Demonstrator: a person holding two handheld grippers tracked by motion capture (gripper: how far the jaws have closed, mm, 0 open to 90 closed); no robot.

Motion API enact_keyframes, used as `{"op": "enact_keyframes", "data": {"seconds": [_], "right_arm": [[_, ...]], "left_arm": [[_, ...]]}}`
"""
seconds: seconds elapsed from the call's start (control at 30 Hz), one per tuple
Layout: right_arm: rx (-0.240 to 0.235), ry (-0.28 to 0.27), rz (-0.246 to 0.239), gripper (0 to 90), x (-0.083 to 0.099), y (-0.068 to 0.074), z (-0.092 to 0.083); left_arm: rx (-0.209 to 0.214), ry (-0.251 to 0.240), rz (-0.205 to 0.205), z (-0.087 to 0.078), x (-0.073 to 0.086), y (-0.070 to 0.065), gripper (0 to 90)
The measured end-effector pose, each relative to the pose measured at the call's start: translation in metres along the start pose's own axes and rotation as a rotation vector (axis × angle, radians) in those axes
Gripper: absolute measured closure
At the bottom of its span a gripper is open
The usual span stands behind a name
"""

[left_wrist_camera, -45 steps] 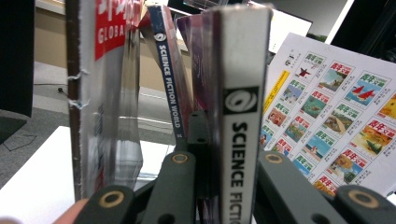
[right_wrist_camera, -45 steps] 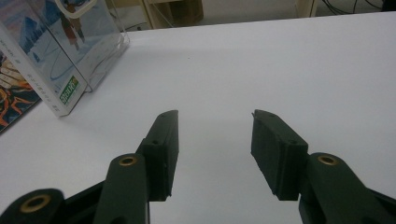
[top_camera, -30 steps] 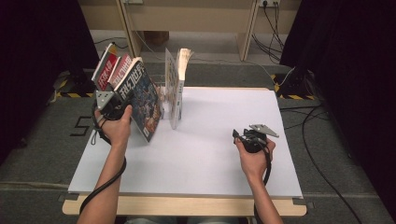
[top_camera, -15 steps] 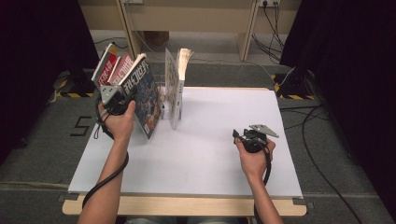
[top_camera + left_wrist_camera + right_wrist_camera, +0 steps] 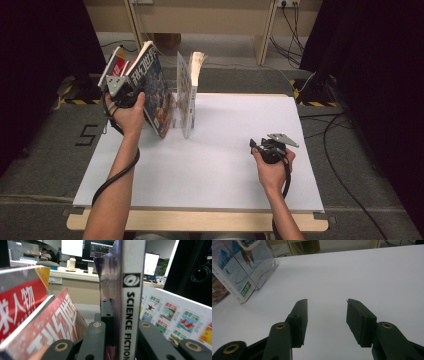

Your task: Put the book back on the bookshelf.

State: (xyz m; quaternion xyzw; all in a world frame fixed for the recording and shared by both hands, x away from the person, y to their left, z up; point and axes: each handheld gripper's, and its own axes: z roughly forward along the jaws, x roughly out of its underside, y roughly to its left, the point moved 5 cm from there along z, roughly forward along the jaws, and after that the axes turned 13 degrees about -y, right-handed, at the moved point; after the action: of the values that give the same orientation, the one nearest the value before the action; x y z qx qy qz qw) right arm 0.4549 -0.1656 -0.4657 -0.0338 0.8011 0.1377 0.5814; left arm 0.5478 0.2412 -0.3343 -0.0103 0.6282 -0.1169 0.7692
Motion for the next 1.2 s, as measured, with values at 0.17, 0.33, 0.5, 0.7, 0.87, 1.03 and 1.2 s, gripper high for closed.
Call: {"op": "enact_keyframes", "data": {"seconds": [0.17,0.33,0.5,0.7,0.87,1.03,1.2], "right_arm": [[0.002,0.003,0.006,52.4,0.001,-0.001,0.000],[0.001,0.002,0.006,52.4,0.001,-0.001,0.000],[-0.001,0.003,-0.003,52.4,0.002,-0.001,0.001],[-0.004,0.005,-0.001,52.5,0.001,0.000,0.001],[-0.005,0.007,-0.004,52.5,0.002,0.001,0.001],[-0.006,0.007,-0.003,52.6,0.002,0.000,0.001],[-0.007,0.011,-0.005,52.6,0.002,0.000,0.001]], "left_arm": [[-0.011,-0.020,0.008,0.008,-0.005,0.001,82.4],[-0.041,-0.035,0.002,0.014,-0.003,0.006,82.3],[-0.053,-0.052,0.007,0.016,0.003,0.008,82.3],[-0.071,-0.061,0.026,0.016,0.007,0.007,82.2],[-0.071,-0.047,0.029,0.016,0.020,0.005,82.2],[-0.077,-0.035,0.023,0.015,0.033,0.005,82.1],[-0.076,-0.037,0.029,0.015,0.036,0.004,82.0]]}}
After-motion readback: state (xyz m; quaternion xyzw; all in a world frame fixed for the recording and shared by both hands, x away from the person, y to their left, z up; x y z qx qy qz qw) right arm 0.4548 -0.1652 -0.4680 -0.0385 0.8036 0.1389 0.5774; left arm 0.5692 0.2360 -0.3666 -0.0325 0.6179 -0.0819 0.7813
